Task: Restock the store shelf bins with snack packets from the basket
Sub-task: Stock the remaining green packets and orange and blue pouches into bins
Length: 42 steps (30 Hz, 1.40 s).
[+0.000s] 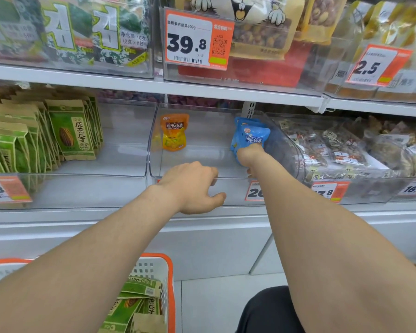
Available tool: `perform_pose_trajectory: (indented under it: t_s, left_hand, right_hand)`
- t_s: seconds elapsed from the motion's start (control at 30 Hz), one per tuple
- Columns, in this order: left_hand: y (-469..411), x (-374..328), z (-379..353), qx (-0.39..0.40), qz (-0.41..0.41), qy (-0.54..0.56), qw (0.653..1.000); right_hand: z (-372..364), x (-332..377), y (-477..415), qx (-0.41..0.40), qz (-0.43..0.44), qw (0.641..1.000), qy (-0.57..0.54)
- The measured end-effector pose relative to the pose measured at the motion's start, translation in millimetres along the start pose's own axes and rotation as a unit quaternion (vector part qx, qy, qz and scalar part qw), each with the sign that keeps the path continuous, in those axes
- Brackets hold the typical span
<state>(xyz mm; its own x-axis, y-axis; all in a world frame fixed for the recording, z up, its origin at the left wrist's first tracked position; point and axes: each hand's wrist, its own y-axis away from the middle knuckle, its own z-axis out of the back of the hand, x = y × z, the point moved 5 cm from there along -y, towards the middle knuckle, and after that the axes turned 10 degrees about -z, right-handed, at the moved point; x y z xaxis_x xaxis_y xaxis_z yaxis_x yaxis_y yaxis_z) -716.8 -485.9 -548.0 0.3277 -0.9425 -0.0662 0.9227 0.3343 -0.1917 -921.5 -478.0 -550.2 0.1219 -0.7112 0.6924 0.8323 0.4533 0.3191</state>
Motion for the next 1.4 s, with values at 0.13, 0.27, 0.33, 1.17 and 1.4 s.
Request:
perform_pose_trajectory:
  t_s: [0.13,0.27,0.33,1.17,1.4]
  left_hand:
    - [6.3,2.1,9.1,-0.027,-0.014,0.074,0.997]
    - [18.9,8.2,19.4,-0.081,-0.014,0.121,0.989]
    - [30.0,11.5,31.2,-0.115,-0.013,0.119,0.986]
    - [224.8,98.7,-21.4,0.365,0.22,0.042,0.904]
    - [211.0,107.9,-35.7,0.365,0.195,0.041,0.909]
  right_hand:
    - [3.7,8.9,21.4,-0.037,0.064,0.992,0.098]
    - [0.8,29.4,68.5,-0.115,0.203,0.957,0.174]
    - [-8.1,39.2,98.2,-0.131,0.281,0.926,0.216]
    - [-273.6,-101.6,294.3,0.261,0.574,0.309,0.712]
    - [-294.5,-141.2,303.9,0.336,0.572,0.202,0.721]
